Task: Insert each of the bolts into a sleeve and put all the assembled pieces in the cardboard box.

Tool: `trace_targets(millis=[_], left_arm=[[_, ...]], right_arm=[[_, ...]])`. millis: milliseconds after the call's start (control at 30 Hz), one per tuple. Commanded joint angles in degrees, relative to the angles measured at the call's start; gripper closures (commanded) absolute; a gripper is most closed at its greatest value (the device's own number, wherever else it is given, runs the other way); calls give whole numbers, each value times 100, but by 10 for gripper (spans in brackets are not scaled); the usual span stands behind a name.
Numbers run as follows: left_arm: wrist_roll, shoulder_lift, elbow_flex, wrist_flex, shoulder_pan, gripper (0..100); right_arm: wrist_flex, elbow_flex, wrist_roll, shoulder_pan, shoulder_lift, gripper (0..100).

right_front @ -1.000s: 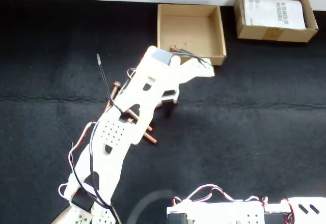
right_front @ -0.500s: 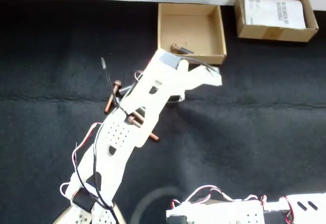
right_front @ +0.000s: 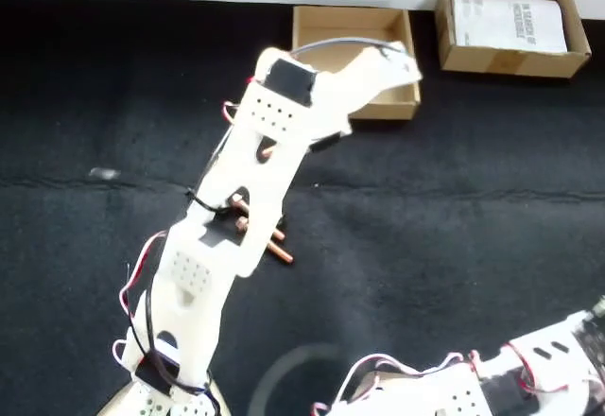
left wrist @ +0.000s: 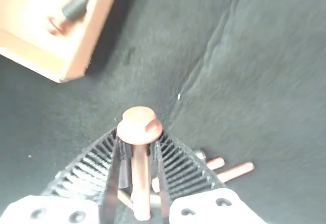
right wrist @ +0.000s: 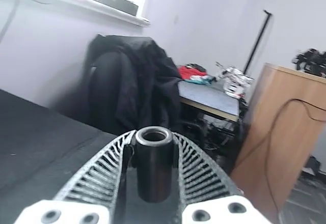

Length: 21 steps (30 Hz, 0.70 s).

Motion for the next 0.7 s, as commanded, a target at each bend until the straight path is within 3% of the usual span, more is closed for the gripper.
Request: trace_targets(millis=[0,200,400,667], left_arm=[[378,-884,-259,35,207,991],[536,-2343,330,35,444,991],[1705,-4013,1824,18,532,991],[1793,-5956,3776,9,532,991]], right_arm=[[-66,734,79,-840,-136,990],[-75,734,9,-2325,-136,990],[-101,716,-1477,-3433,-145,991],[-84,620,-2268,-4866,-145,991]])
